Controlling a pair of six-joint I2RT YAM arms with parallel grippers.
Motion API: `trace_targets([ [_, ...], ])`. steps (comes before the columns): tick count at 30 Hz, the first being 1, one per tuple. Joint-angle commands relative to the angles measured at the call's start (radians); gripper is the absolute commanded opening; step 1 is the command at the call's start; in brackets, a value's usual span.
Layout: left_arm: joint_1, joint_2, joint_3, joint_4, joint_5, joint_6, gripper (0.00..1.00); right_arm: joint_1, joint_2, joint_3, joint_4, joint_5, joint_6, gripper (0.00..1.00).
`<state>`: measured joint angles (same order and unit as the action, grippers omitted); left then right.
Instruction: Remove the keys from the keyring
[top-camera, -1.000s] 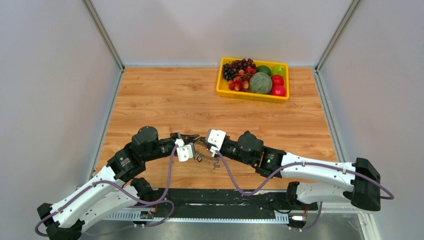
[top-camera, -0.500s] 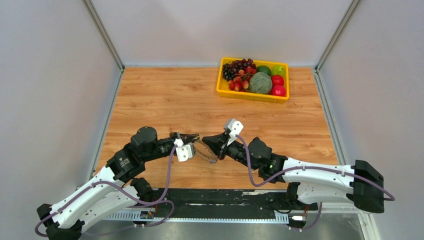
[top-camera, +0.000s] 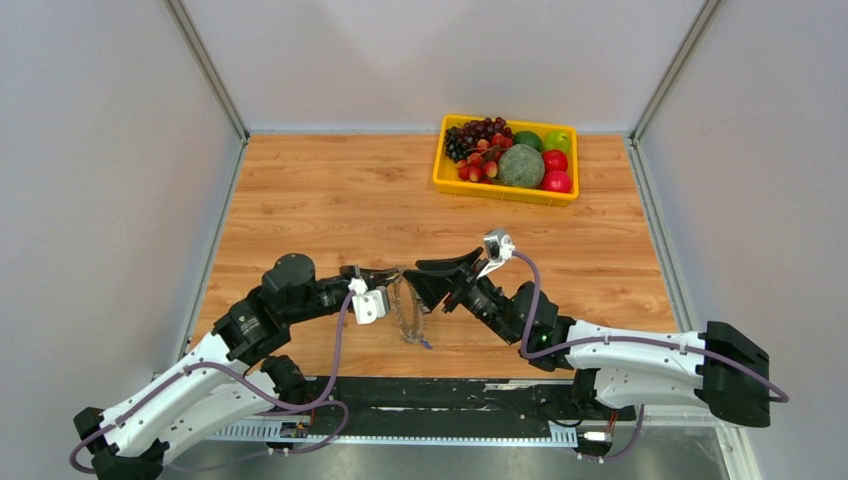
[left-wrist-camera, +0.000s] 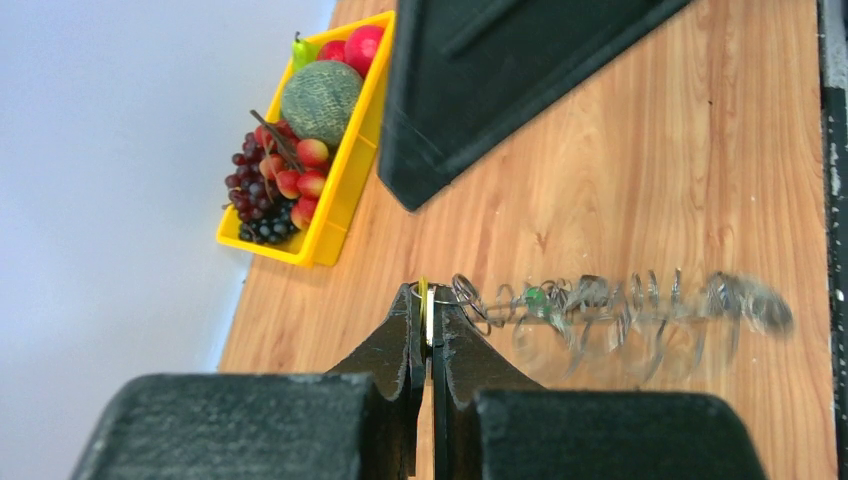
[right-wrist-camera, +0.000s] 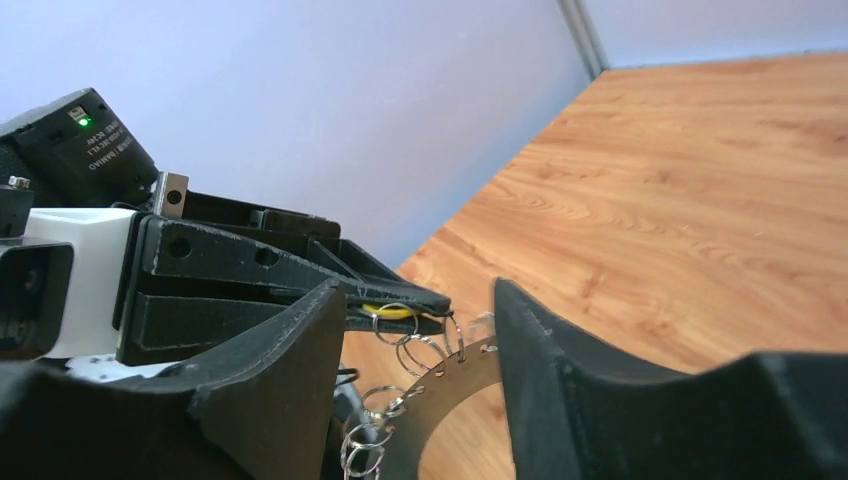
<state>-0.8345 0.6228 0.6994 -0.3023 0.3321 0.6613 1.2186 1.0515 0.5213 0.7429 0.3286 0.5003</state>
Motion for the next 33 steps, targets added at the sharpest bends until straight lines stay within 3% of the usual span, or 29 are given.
trace_targets([
  [1,0.002,-0.015,0.015,0.05,0.013,0.016,0.0,-0.003,-0.06,0.107,-0.111,0.006,-0.216,0.59],
  [7,0.002,-0.017,0.015,0.049,0.015,0.017,0.0,0.009,-0.03,0.209,-0.346,-0.133,-0.673,0.39],
  [13,0.002,-0.019,0.015,0.048,0.015,0.018,0.0,0.061,0.006,0.21,-0.399,-0.114,-0.916,0.38],
  [27,0.002,-0.023,0.017,0.049,0.024,0.018,0.0,0.085,0.066,0.211,-0.414,-0.138,-1.054,0.4],
  [33,0.002,-0.024,0.017,0.049,0.028,0.018,0.0,0.099,0.095,0.224,-0.42,-0.134,-1.071,0.33],
])
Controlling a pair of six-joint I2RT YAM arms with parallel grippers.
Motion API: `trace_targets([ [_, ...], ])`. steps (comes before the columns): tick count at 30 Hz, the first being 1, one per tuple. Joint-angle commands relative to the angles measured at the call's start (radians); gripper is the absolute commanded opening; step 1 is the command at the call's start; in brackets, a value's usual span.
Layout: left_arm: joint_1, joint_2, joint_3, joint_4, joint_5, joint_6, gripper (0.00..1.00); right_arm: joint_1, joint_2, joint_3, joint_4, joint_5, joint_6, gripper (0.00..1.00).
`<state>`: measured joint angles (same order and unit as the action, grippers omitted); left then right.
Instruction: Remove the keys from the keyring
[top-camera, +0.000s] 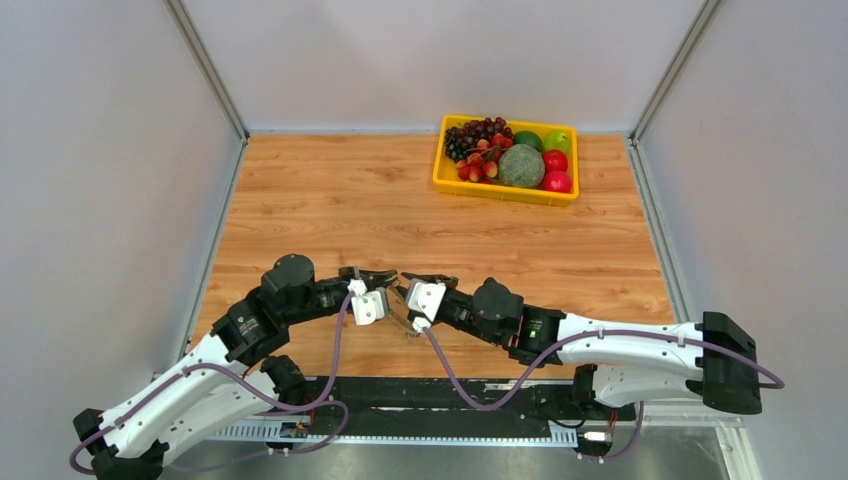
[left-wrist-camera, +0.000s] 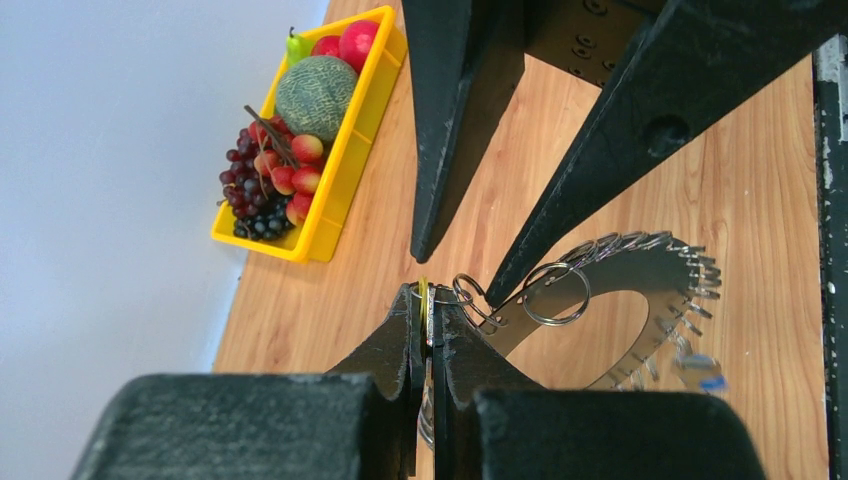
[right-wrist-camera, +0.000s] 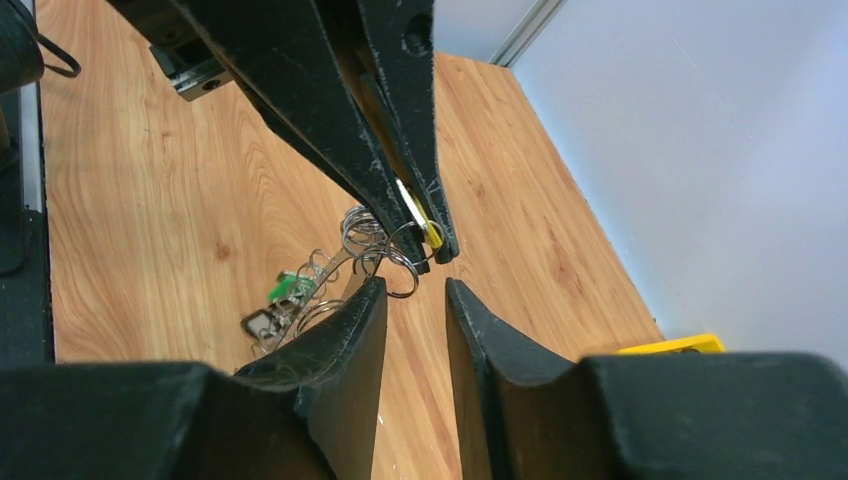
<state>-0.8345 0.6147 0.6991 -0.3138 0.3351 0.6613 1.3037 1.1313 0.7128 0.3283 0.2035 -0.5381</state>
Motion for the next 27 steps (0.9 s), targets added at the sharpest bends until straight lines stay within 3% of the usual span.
trace_targets([
  [1,0.002,-0.016,0.017,0.061,0.026,0.017,0.0,0.015,0.018,0.035,-0.005,-0.005,-0.033,0.3],
  [5,0.002,-0.016,0.016,0.061,0.027,0.018,0.0,0.019,0.016,0.036,0.008,0.007,-0.026,0.15],
  [9,0.002,-0.017,0.016,0.061,0.025,0.018,0.0,0.02,-0.004,0.016,0.036,0.013,0.003,0.1],
  [12,0.002,-0.018,0.016,0.06,0.023,0.018,0.0,0.02,-0.016,0.005,0.047,0.016,0.027,0.01],
  [20,0.002,-0.016,0.015,0.061,0.016,0.019,0.0,0.017,-0.059,-0.031,0.112,0.038,0.179,0.0],
  [27,0.002,-0.015,0.013,0.061,0.012,0.02,0.0,-0.07,-0.146,-0.117,0.265,-0.022,0.499,0.0],
])
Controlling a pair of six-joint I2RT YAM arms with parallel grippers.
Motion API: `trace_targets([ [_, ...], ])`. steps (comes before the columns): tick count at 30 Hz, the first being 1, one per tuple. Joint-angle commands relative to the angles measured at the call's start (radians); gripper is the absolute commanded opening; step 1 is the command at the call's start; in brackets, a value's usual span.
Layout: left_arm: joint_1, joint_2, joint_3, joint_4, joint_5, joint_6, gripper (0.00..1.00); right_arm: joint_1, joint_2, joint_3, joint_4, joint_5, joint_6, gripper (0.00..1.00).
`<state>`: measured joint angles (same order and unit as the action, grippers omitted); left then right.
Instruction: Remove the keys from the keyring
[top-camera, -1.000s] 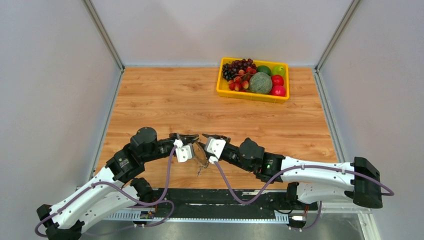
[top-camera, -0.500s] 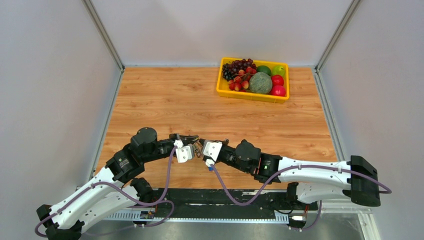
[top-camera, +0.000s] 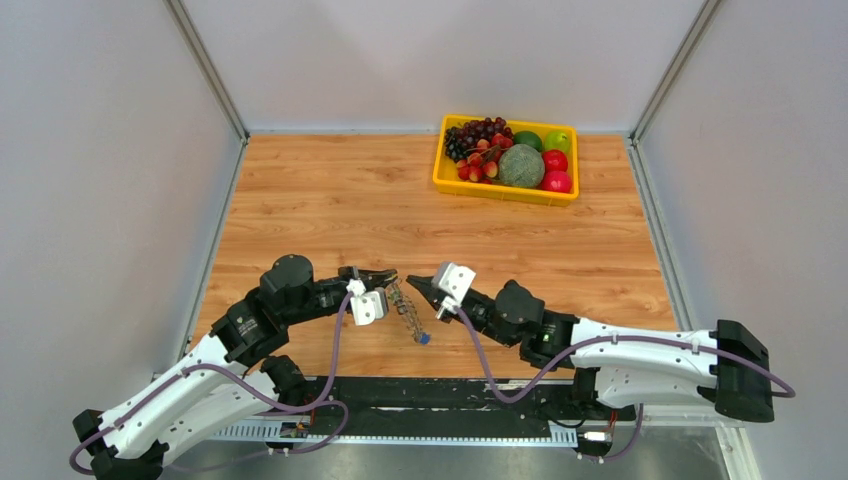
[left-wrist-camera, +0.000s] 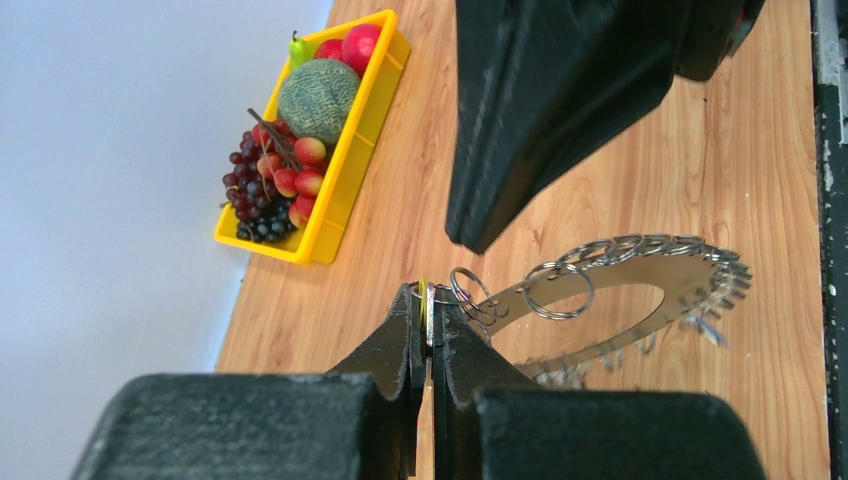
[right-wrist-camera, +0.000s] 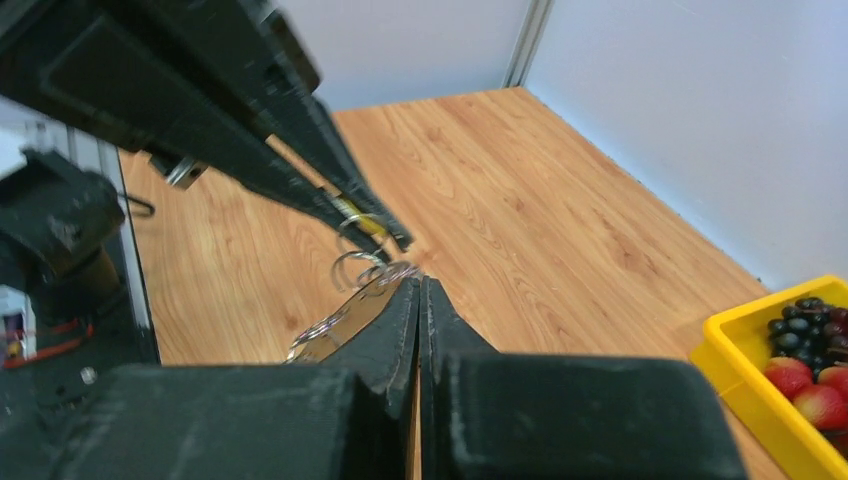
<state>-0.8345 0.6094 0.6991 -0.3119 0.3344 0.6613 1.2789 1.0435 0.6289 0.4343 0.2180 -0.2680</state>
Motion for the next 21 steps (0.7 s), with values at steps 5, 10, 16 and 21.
trace_targets([
  [5,0.003,-0.01,0.013,0.058,0.013,0.021,0.0,-0.069,-0.054,-0.014,0.147,-0.088,0.28,0.01],
  [10,0.002,-0.011,0.014,0.057,0.013,0.021,0.0,-0.07,-0.024,0.079,-0.036,-0.124,0.108,0.24],
  [16,0.002,-0.013,0.015,0.056,0.014,0.021,0.0,-0.061,0.017,0.119,-0.103,-0.122,0.004,0.3],
  [21,0.002,-0.013,0.014,0.056,0.015,0.021,0.0,-0.029,0.062,0.136,-0.13,-0.084,-0.066,0.31],
])
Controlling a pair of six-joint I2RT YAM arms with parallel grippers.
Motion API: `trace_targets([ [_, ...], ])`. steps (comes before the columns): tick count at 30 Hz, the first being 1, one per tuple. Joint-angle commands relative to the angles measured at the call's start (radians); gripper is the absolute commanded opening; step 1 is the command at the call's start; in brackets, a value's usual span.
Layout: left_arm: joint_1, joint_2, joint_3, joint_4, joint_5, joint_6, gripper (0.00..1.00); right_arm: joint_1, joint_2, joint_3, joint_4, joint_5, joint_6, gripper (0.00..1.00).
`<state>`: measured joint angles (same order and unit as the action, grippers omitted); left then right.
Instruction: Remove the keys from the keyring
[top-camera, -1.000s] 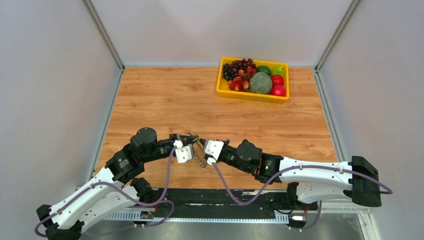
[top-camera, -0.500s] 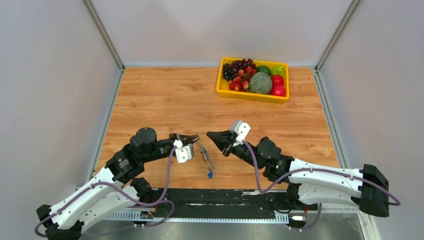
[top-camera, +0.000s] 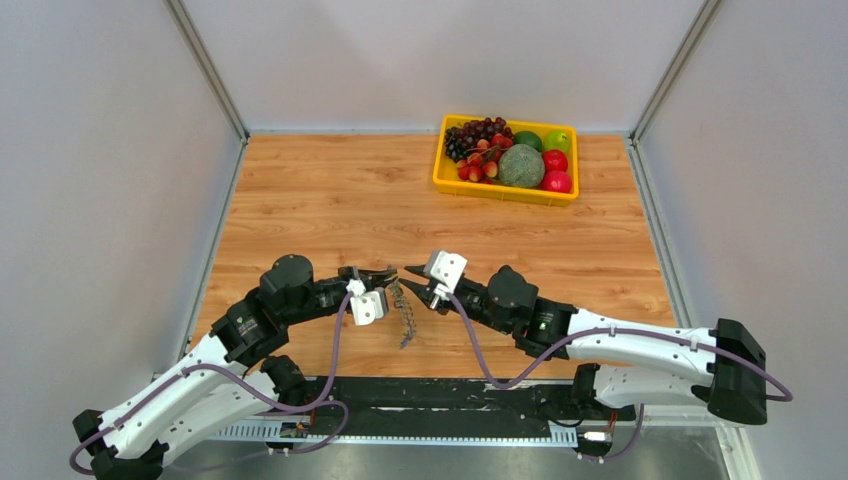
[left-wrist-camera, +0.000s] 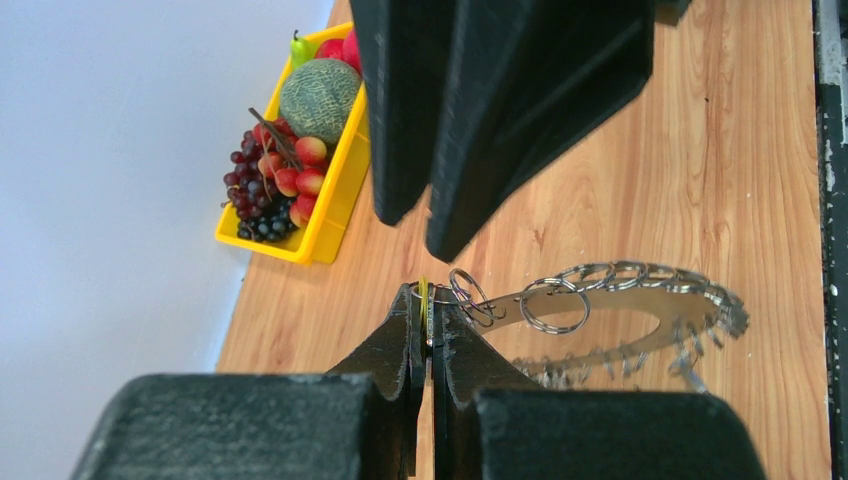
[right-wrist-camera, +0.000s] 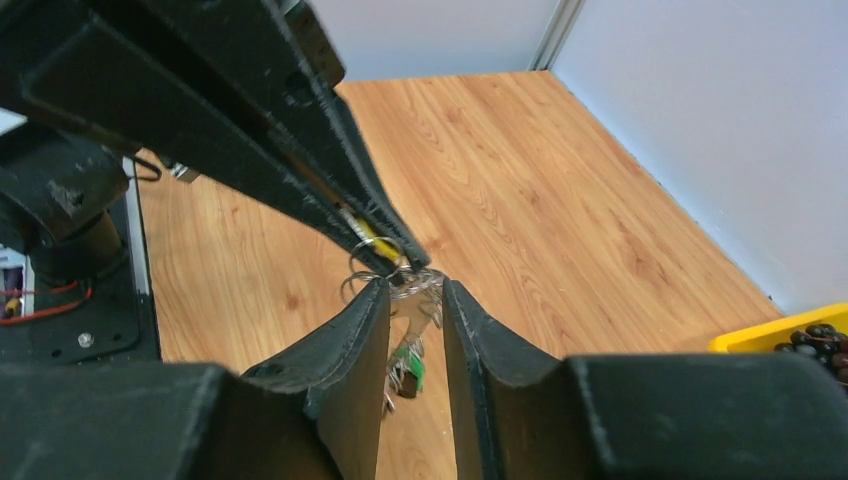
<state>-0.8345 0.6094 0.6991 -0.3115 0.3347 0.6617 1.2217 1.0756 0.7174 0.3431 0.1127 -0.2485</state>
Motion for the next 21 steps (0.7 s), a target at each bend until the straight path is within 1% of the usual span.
trace_targets([
  [1,0.002,-0.013,0.014,0.055,0.014,0.021,0.0,0.037,0.039,0.048,-0.041,0.03,-0.097,0.31],
  [8,0.002,-0.011,0.014,0.056,0.018,0.021,0.0,0.06,0.072,0.058,-0.038,0.057,-0.129,0.29],
  [12,0.002,-0.011,0.014,0.057,0.018,0.021,0.0,0.066,0.084,0.056,-0.005,0.054,-0.129,0.27],
  [17,0.002,-0.013,0.015,0.057,0.019,0.021,0.0,0.074,0.101,0.066,-0.003,0.091,-0.132,0.02],
  [18,0.002,-0.013,0.014,0.057,0.019,0.021,0.0,0.073,0.099,0.065,-0.006,0.098,-0.131,0.0],
  [21,0.002,-0.015,0.015,0.057,0.017,0.021,0.0,0.073,0.073,0.056,-0.006,0.104,-0.118,0.0],
])
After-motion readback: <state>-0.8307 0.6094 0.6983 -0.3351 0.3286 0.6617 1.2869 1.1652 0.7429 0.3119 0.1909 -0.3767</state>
